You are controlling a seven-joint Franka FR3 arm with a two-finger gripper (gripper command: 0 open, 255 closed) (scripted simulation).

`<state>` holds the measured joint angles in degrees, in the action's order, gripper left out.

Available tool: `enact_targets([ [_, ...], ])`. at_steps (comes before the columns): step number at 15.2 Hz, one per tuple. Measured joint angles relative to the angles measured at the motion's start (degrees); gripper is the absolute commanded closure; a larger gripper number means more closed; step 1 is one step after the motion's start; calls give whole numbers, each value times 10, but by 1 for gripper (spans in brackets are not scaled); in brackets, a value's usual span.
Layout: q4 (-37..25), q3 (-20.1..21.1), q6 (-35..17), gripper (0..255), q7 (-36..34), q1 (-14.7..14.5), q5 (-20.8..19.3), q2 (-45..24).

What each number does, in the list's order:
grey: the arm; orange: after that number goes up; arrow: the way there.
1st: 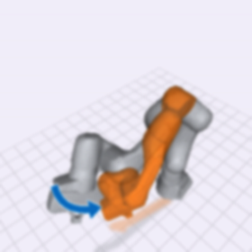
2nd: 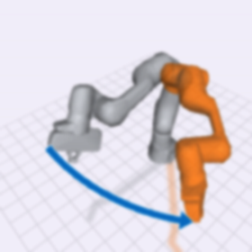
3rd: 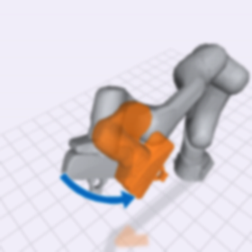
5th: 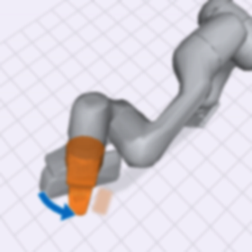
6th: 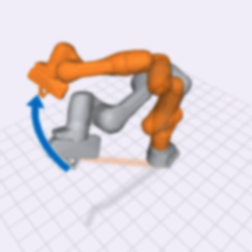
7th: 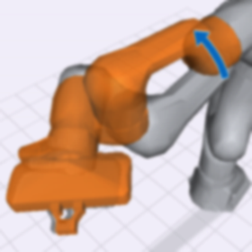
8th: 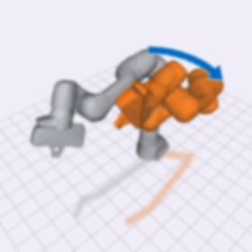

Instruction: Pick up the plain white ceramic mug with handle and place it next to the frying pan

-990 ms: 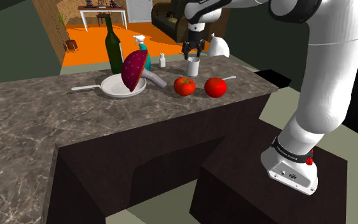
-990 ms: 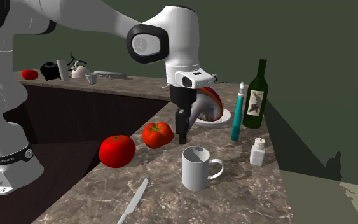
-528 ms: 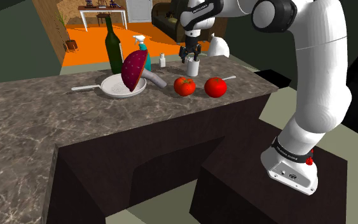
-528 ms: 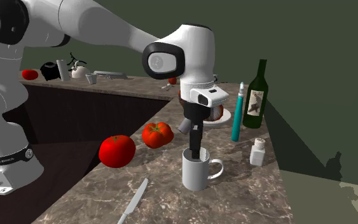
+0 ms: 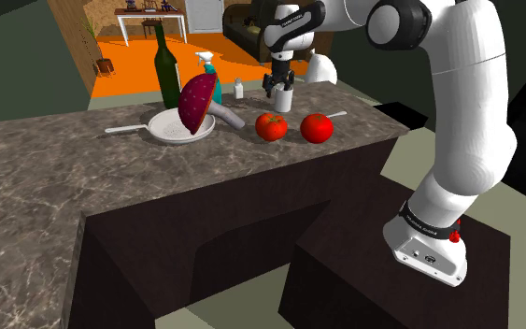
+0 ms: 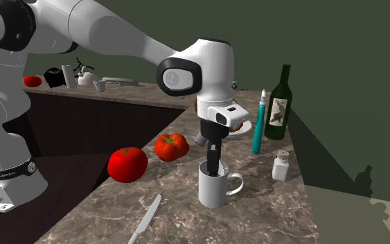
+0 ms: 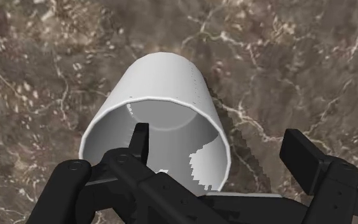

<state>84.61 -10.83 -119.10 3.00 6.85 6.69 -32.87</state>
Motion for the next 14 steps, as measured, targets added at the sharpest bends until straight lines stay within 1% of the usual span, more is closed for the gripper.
enact_targets([
  [2, 0, 0, 0, 0, 0, 0, 0, 0],
  [3, 0, 0, 0, 255, 0, 0, 0, 0],
  [14, -2, 0, 3, 255, -1, 0, 0, 1],
])
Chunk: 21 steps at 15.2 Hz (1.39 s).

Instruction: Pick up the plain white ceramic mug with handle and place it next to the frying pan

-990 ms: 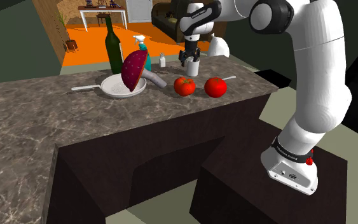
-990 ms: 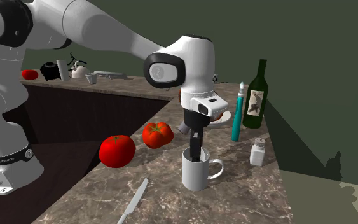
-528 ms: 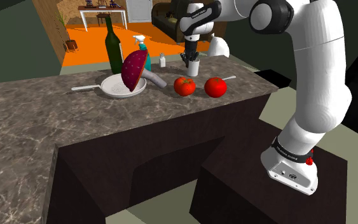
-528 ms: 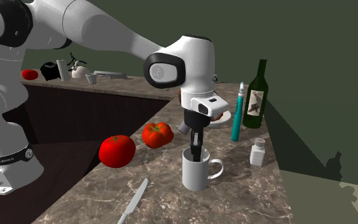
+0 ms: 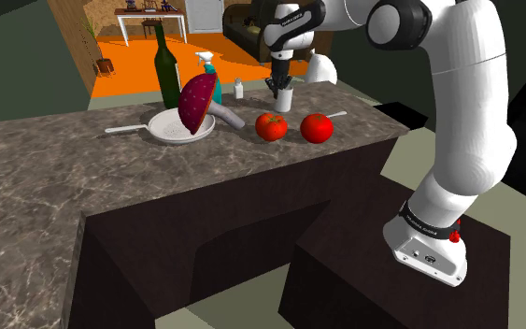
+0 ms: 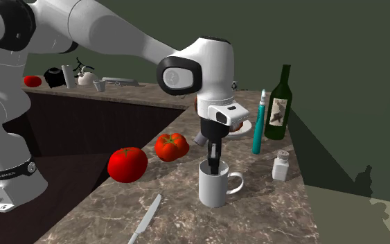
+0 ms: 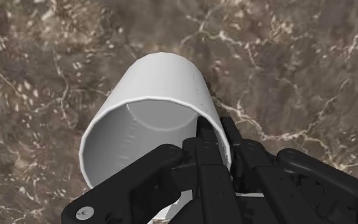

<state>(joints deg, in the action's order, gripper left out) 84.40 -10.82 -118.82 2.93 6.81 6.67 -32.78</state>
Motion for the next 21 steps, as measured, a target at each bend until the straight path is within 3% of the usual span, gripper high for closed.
enact_targets([
  [21, -111, -5, 141, 255, -7, 3, -9, 31],
])
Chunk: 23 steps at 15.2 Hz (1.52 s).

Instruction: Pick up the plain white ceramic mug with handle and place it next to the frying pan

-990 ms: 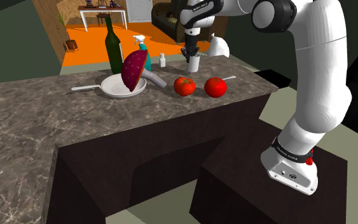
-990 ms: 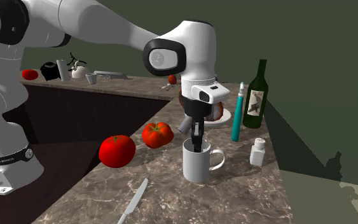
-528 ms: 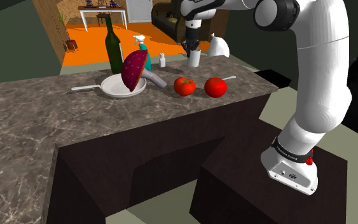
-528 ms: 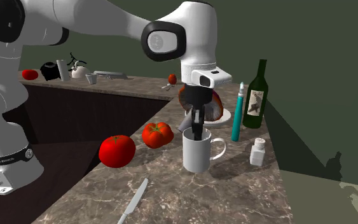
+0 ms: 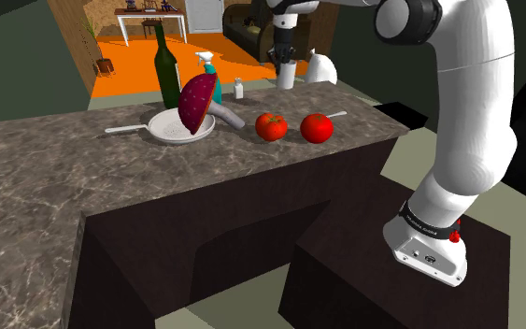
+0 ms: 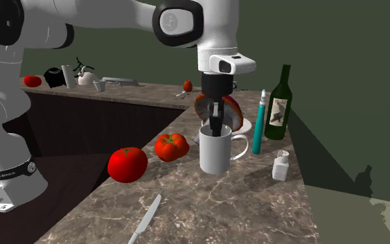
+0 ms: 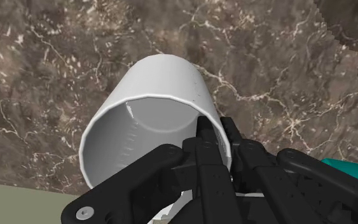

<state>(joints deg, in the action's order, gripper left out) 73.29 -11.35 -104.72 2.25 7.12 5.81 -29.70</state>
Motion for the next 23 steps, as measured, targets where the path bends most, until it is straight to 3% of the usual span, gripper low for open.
enact_targets([
  [12, -104, -1, 94, 255, -2, 8, 1, -10],
  [23, 119, 24, 24, 255, -115, -94, -38, 146],
])
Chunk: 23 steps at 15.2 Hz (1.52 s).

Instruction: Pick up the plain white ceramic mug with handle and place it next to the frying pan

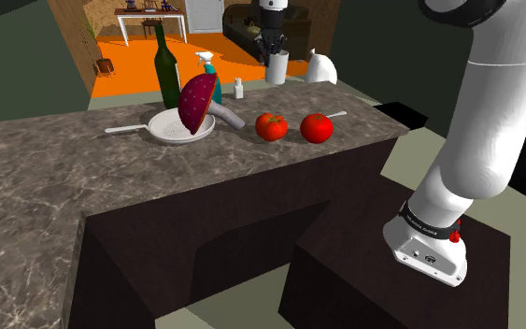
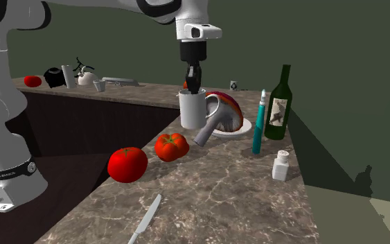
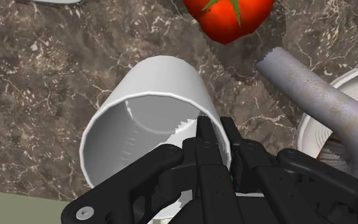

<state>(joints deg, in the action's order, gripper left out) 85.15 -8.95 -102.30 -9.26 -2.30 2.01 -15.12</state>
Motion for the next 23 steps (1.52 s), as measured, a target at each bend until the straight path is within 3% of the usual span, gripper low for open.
enact_targets([
  [11, 116, 52, -30, 255, -139, -86, -25, 86],
  [20, 141, 105, -34, 255, -259, -150, -35, 105],
  [23, 164, 109, -54, 255, -268, -155, -35, 107],
])
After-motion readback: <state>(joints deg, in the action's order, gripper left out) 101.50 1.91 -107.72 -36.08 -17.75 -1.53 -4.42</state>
